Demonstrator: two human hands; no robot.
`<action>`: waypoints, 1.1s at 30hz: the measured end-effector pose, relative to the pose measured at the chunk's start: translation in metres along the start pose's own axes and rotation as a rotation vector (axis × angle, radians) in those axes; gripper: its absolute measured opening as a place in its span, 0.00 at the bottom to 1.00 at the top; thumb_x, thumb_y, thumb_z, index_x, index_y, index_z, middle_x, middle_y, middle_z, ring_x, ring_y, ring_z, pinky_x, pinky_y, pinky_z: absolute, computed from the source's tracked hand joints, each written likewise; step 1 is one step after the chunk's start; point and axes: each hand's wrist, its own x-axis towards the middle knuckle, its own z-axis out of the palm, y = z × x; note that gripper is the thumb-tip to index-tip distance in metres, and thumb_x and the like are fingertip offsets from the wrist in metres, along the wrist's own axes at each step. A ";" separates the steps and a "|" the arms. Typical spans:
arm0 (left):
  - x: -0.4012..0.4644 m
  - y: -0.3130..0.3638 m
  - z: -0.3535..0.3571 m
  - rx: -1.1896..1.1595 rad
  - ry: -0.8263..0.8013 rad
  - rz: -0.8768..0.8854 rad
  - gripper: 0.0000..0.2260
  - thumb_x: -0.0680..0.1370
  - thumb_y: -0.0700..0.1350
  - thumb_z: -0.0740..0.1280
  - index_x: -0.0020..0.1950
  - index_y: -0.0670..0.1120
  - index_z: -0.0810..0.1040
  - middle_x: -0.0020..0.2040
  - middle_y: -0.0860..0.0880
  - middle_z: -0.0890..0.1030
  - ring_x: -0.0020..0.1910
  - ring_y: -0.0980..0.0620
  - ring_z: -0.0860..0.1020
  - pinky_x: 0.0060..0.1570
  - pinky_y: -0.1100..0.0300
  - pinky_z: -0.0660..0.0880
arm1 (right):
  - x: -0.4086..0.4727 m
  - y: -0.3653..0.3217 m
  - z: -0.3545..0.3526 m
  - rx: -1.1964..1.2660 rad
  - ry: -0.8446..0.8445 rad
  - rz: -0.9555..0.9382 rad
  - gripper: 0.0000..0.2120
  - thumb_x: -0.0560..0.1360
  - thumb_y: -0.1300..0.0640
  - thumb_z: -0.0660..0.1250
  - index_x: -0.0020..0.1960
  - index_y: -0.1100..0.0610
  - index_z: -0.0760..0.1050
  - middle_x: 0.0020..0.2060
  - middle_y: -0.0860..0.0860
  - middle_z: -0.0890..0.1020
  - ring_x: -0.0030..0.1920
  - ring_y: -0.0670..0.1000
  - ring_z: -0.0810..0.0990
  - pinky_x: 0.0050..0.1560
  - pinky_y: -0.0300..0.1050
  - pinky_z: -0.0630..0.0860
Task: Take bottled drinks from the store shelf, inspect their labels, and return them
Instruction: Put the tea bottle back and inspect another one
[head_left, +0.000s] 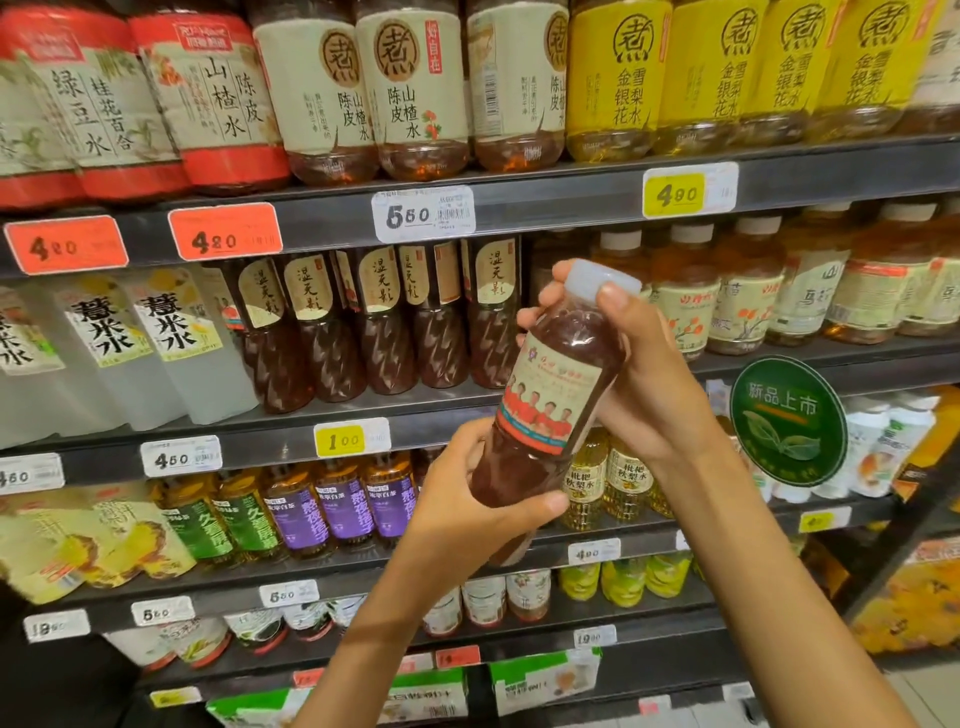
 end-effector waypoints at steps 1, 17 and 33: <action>0.000 0.000 -0.002 -0.033 0.009 -0.021 0.22 0.63 0.45 0.78 0.55 0.53 0.76 0.48 0.57 0.84 0.47 0.60 0.82 0.43 0.71 0.75 | 0.001 0.000 0.000 0.010 0.033 0.004 0.17 0.73 0.51 0.69 0.58 0.58 0.74 0.44 0.50 0.83 0.51 0.53 0.81 0.58 0.52 0.76; 0.014 -0.014 -0.001 -0.275 -0.087 -0.438 0.35 0.54 0.75 0.68 0.54 0.56 0.78 0.47 0.56 0.85 0.48 0.54 0.83 0.55 0.52 0.75 | 0.011 0.012 0.000 0.191 0.164 0.125 0.12 0.76 0.52 0.63 0.51 0.60 0.74 0.39 0.55 0.82 0.37 0.51 0.82 0.40 0.44 0.80; 0.029 -0.009 0.022 -0.748 -0.411 -0.423 0.32 0.77 0.65 0.50 0.48 0.39 0.80 0.39 0.43 0.83 0.35 0.49 0.82 0.40 0.57 0.79 | 0.013 -0.005 0.011 0.104 0.070 0.143 0.20 0.73 0.43 0.62 0.52 0.59 0.75 0.44 0.55 0.83 0.41 0.52 0.82 0.44 0.46 0.80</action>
